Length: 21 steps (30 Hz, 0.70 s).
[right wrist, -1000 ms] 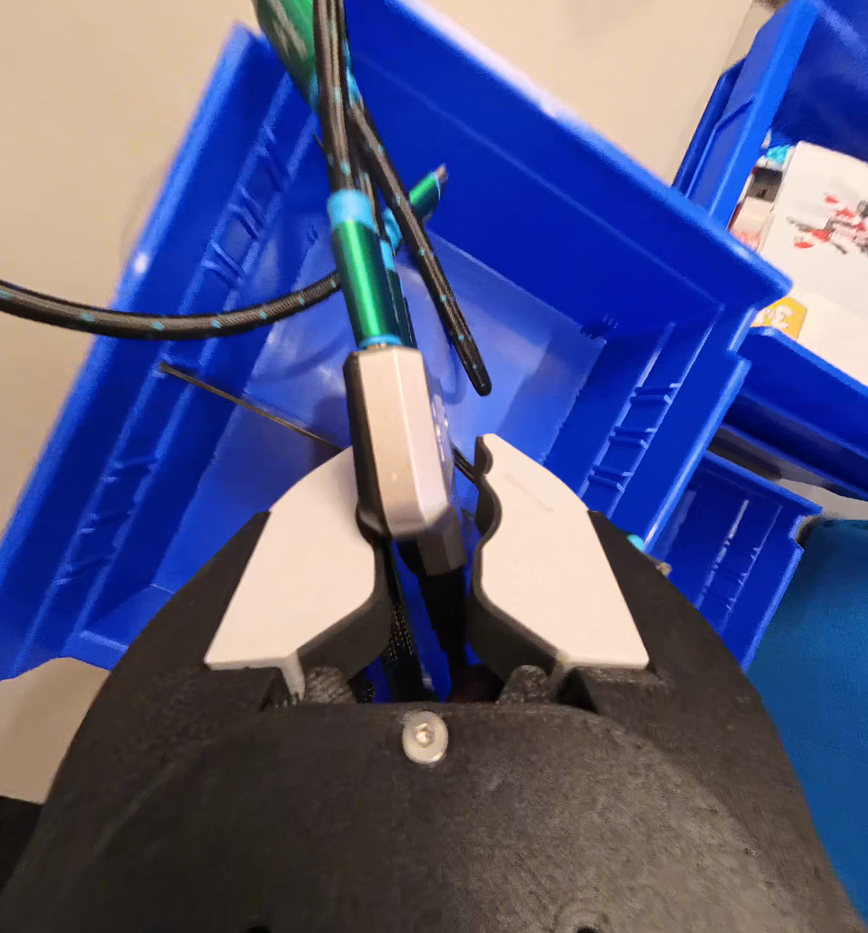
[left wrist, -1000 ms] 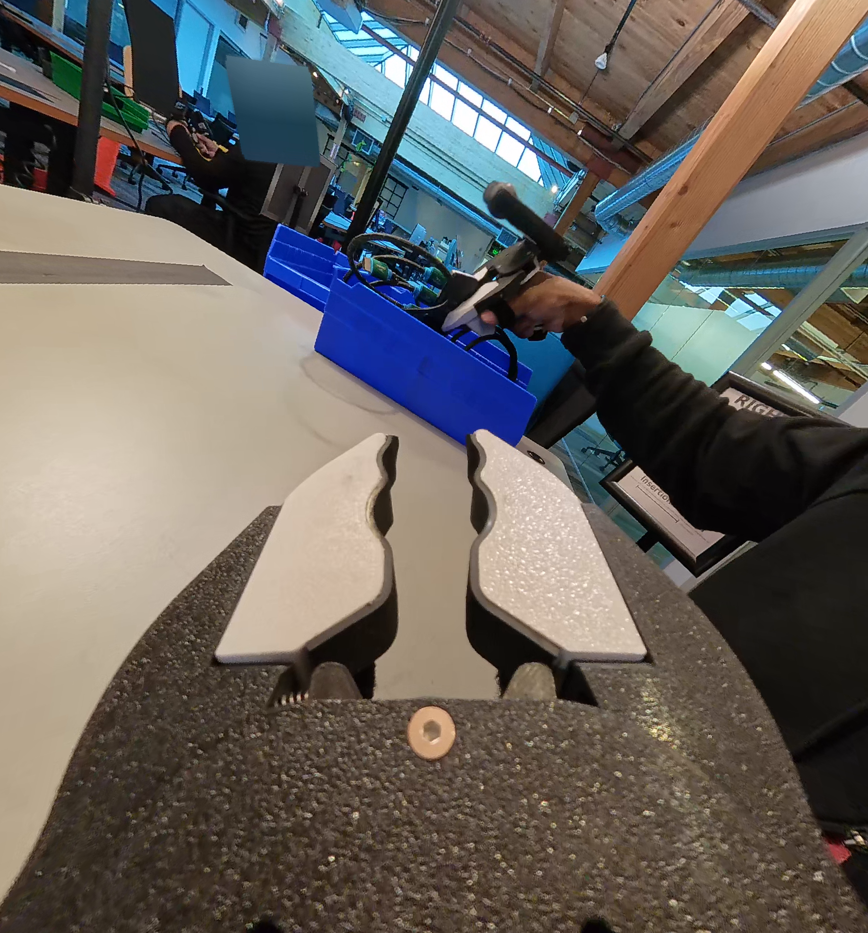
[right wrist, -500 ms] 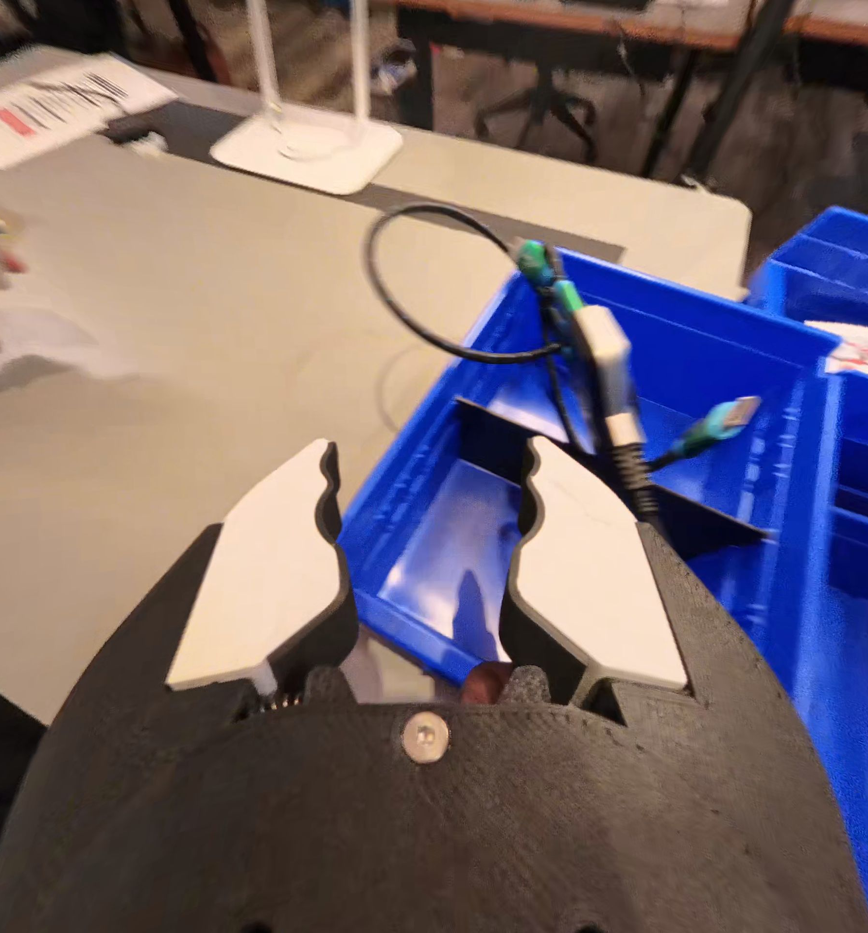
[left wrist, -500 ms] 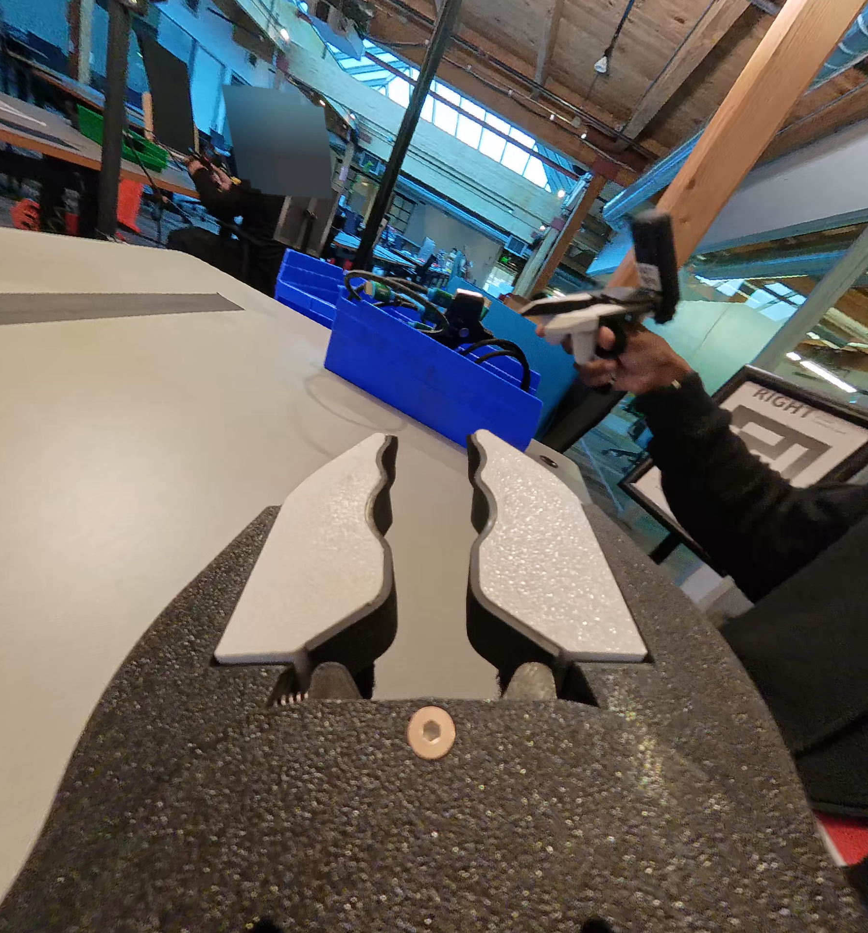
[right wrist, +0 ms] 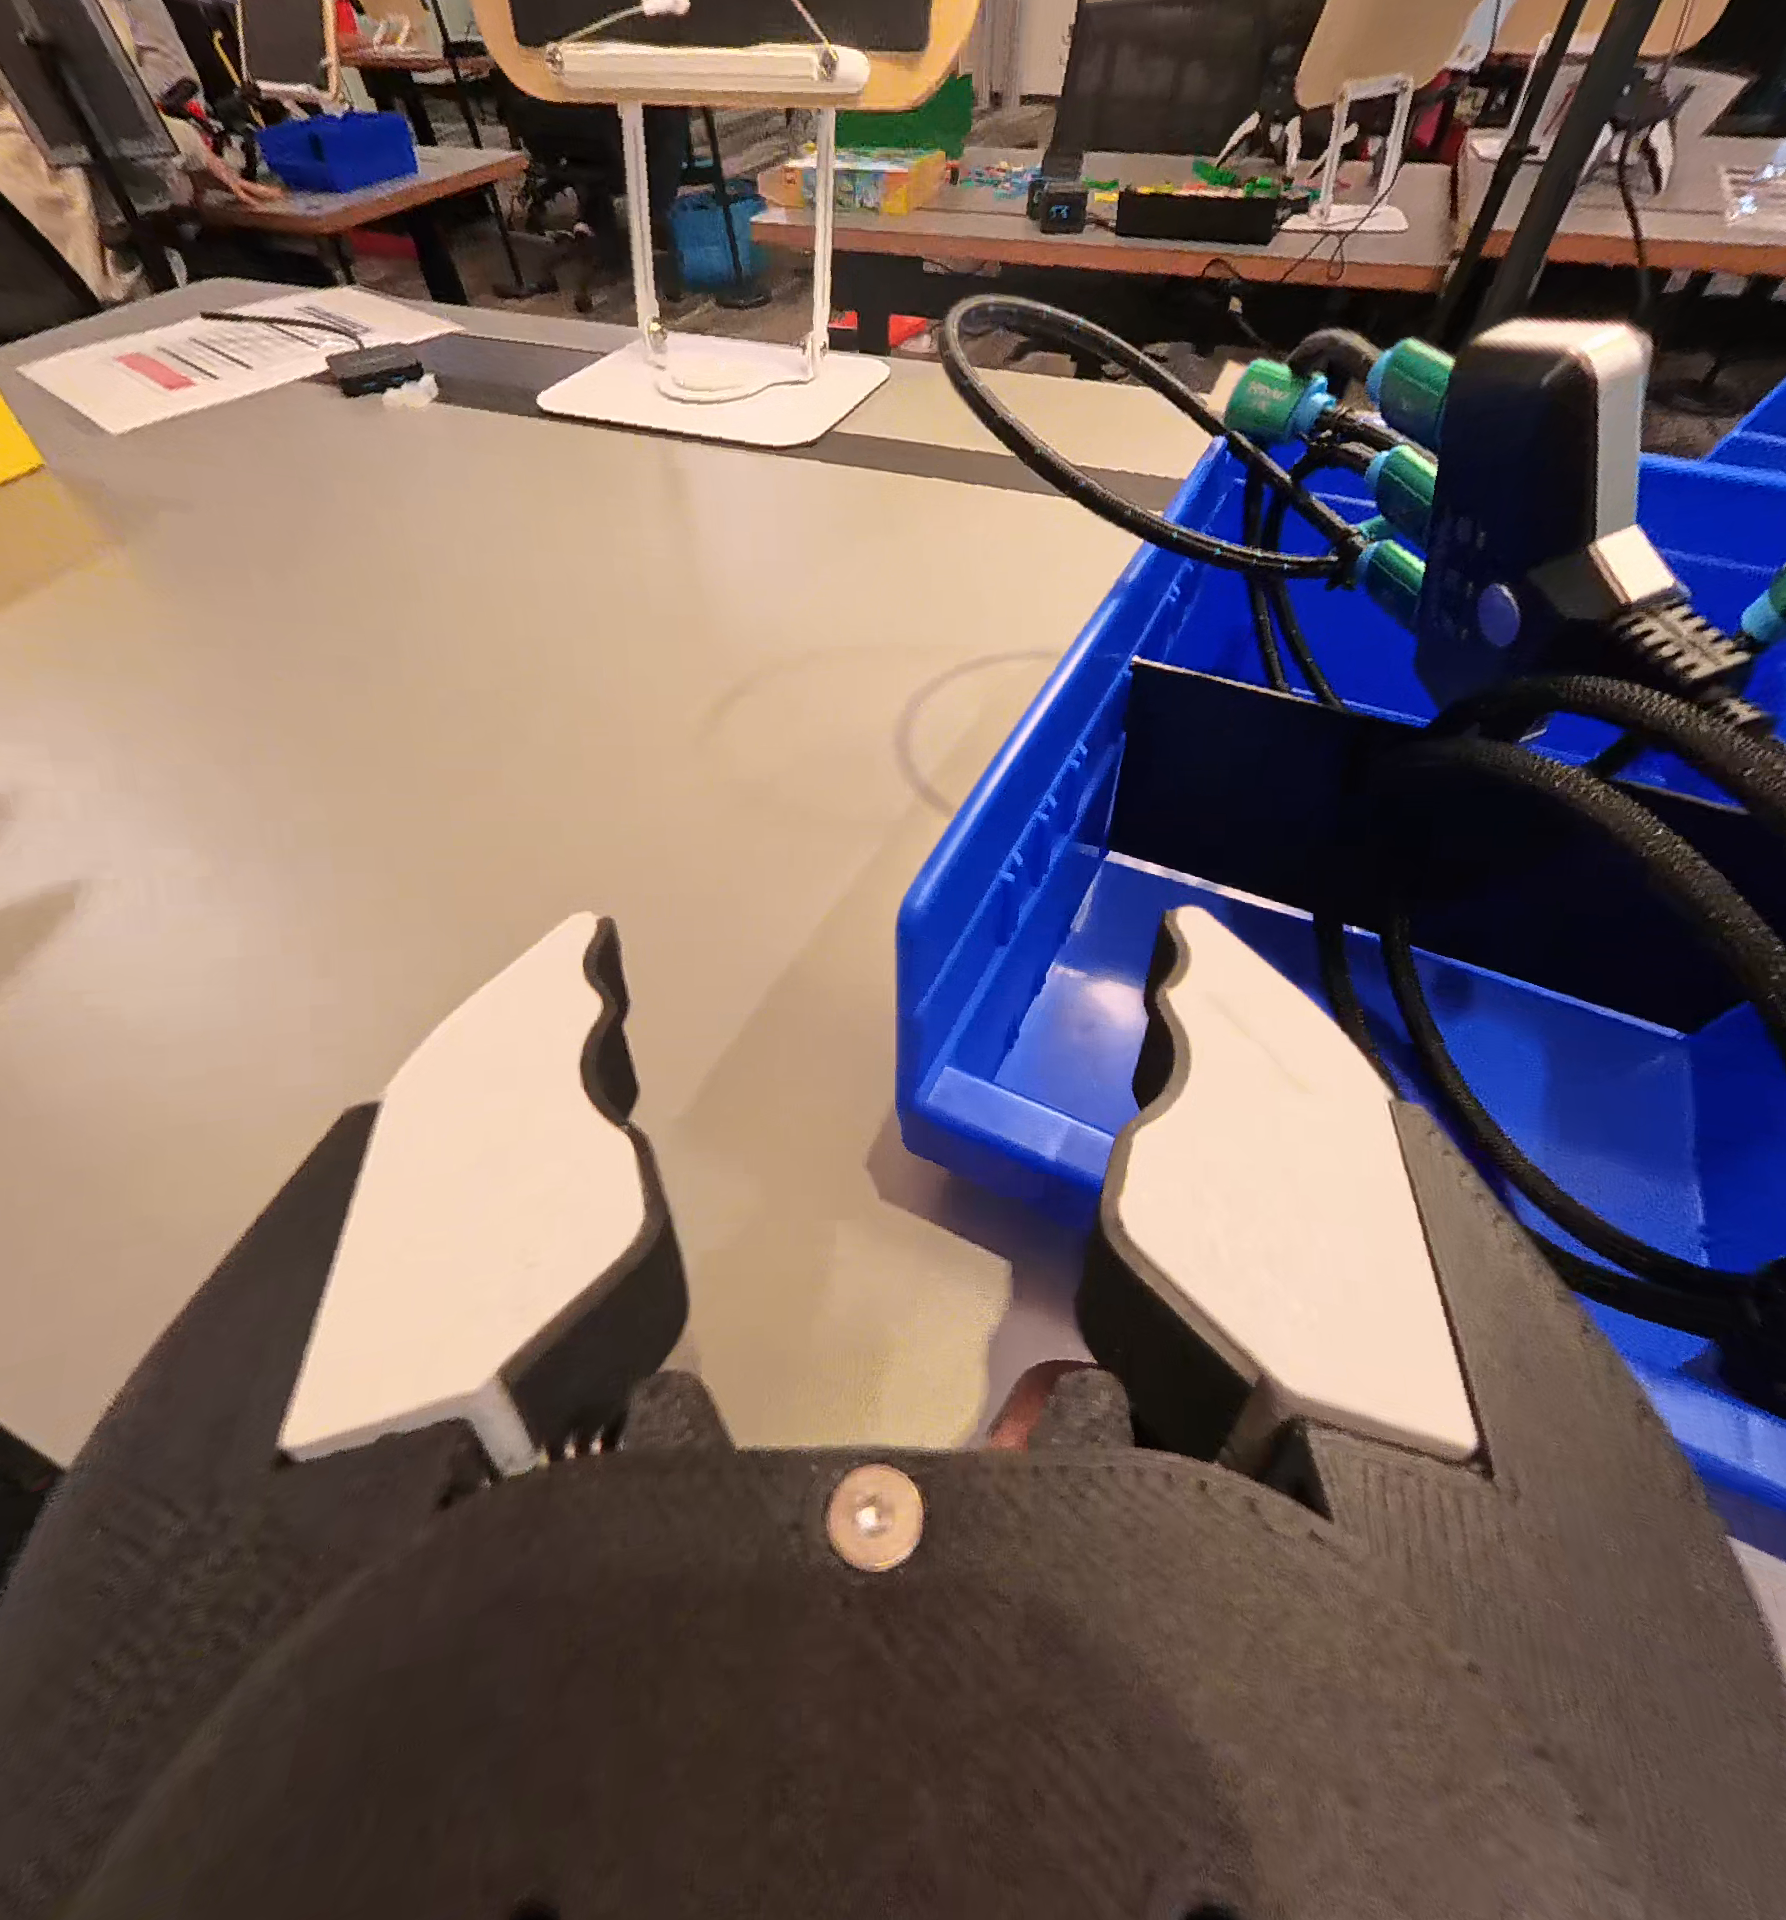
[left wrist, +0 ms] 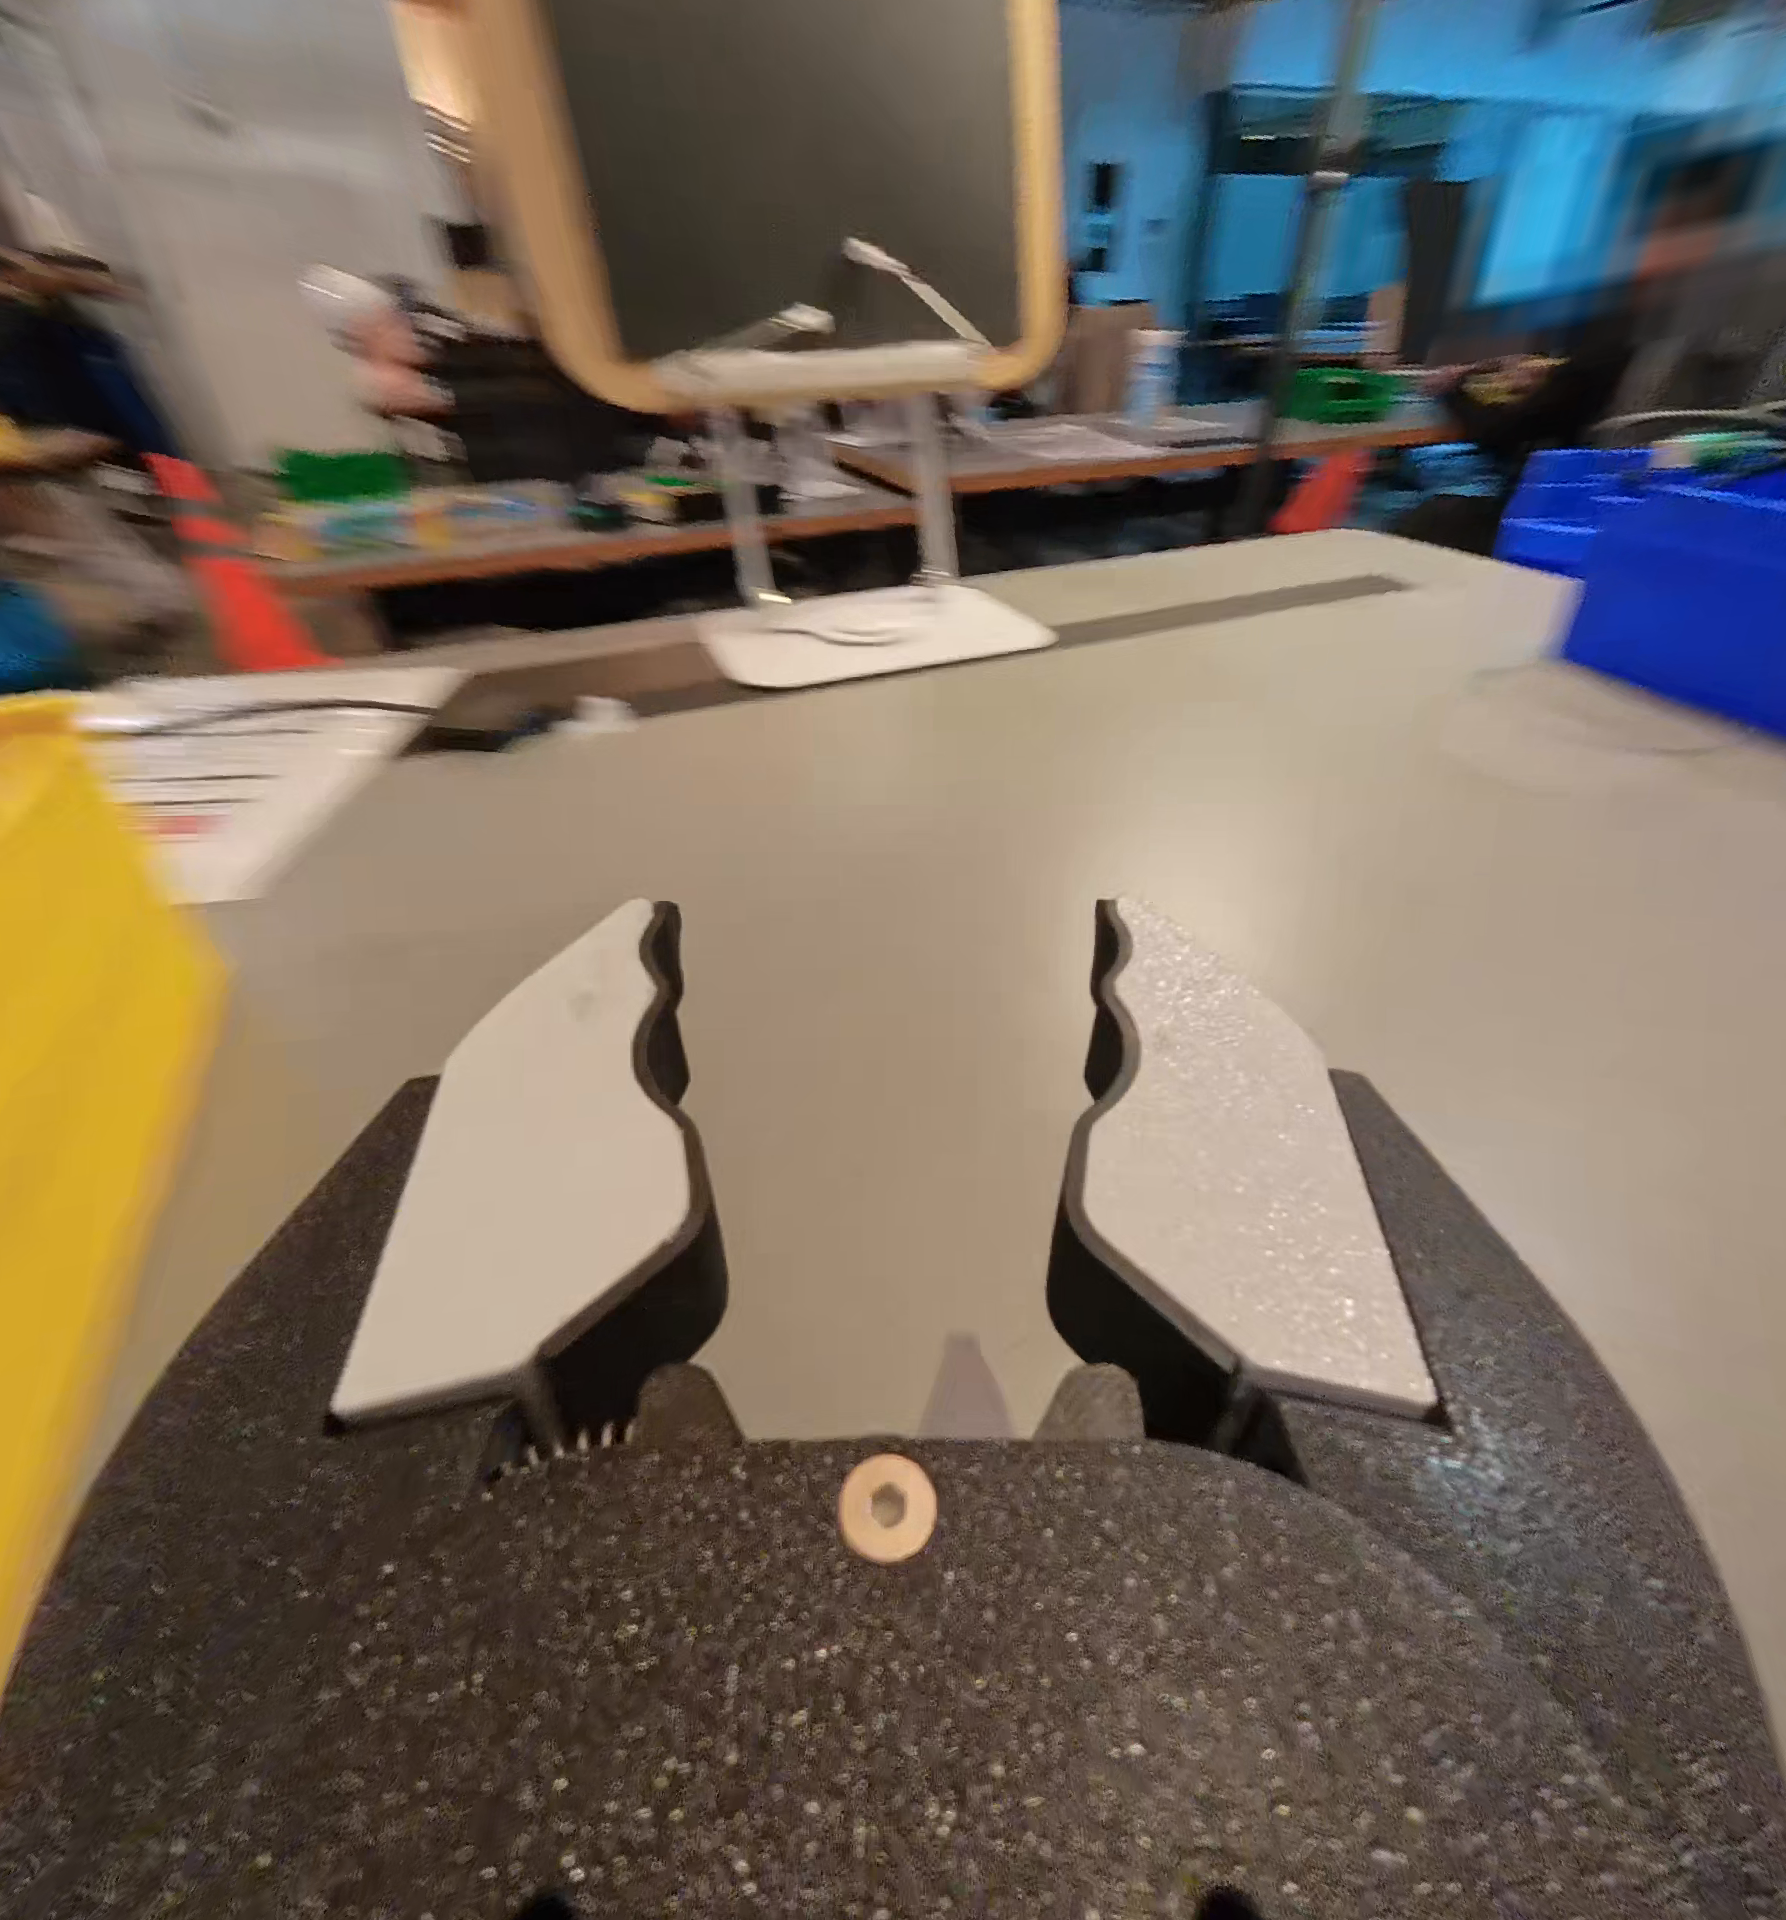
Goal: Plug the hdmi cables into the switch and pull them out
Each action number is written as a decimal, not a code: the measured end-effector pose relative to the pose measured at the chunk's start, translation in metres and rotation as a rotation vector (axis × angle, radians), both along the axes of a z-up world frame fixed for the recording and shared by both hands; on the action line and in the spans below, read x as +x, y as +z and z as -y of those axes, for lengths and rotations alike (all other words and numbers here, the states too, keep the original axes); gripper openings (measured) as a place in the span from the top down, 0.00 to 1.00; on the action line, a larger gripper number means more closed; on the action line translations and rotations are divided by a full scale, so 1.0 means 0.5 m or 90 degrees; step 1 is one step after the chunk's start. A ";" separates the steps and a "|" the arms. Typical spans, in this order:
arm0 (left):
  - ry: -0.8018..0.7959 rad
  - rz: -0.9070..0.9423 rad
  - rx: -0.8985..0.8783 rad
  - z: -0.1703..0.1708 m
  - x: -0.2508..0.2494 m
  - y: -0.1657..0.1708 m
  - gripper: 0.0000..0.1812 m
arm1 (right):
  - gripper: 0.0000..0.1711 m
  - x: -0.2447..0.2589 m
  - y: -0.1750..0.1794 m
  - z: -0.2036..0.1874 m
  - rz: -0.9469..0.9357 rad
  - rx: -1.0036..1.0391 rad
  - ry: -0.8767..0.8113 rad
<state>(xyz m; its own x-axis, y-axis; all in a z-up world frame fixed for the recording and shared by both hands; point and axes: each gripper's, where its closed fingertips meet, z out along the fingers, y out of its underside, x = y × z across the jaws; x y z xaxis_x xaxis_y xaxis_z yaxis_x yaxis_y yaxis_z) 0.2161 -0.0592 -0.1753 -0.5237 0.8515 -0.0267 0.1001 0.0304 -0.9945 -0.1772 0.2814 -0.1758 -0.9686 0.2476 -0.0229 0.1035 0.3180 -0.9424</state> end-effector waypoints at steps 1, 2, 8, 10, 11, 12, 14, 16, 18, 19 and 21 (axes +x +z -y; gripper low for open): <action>0.057 0.001 -0.028 0.013 0.054 0.018 0.57 | 0.43 -0.003 -0.004 0.002 0.010 -0.001 -0.002; 0.116 -0.002 -0.052 0.028 0.108 0.038 0.57 | 0.41 -0.006 -0.008 0.004 0.017 0.000 -0.005; 0.340 0.056 0.008 0.128 0.318 0.027 0.56 | 0.39 -0.027 -0.041 0.020 -0.001 0.048 -0.035; 0.356 0.097 0.075 0.157 0.338 -0.024 0.57 | 0.42 -0.037 -0.053 0.027 -0.010 0.065 -0.053; 0.360 0.107 0.097 0.169 0.343 -0.045 0.58 | 0.44 -0.043 -0.057 0.030 -0.015 0.069 -0.065; 0.358 0.116 0.114 0.179 0.345 -0.064 0.62 | 0.47 -0.048 -0.059 0.033 -0.018 0.071 -0.075; 0.352 0.134 0.139 0.192 0.345 -0.094 0.68 | 0.53 -0.052 -0.061 0.043 -0.013 0.066 -0.083; 0.349 0.147 0.138 0.200 0.343 -0.099 0.73 | 0.61 -0.054 -0.062 0.053 -0.010 0.063 -0.093; 0.352 0.142 0.116 0.208 0.341 -0.087 0.81 | 0.71 -0.057 -0.067 0.058 -0.022 0.071 -0.108; 0.345 0.150 0.110 0.209 0.337 -0.086 0.83 | 0.77 -0.056 -0.069 0.062 -0.029 0.073 -0.112; 0.334 0.169 0.095 0.211 0.329 -0.087 0.88 | 0.84 -0.056 -0.074 0.069 -0.039 0.077 -0.122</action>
